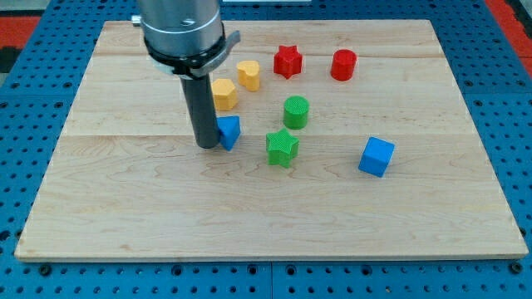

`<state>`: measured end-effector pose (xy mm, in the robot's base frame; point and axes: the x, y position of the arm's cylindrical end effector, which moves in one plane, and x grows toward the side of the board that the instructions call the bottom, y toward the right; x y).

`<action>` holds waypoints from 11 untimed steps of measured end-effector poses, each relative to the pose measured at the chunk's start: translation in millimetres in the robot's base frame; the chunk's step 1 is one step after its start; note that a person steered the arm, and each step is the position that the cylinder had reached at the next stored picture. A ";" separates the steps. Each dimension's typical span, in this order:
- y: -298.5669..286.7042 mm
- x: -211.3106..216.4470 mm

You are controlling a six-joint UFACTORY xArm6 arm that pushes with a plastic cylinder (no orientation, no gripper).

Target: Put the green star below the green circle

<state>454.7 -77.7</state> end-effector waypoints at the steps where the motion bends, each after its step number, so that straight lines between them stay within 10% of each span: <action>1: 2.1 2.0; 5: 19.6 70.9; 8: 312.0 87.1; 10: 354.7 44.5; 11: 364.3 121.0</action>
<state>575.7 286.6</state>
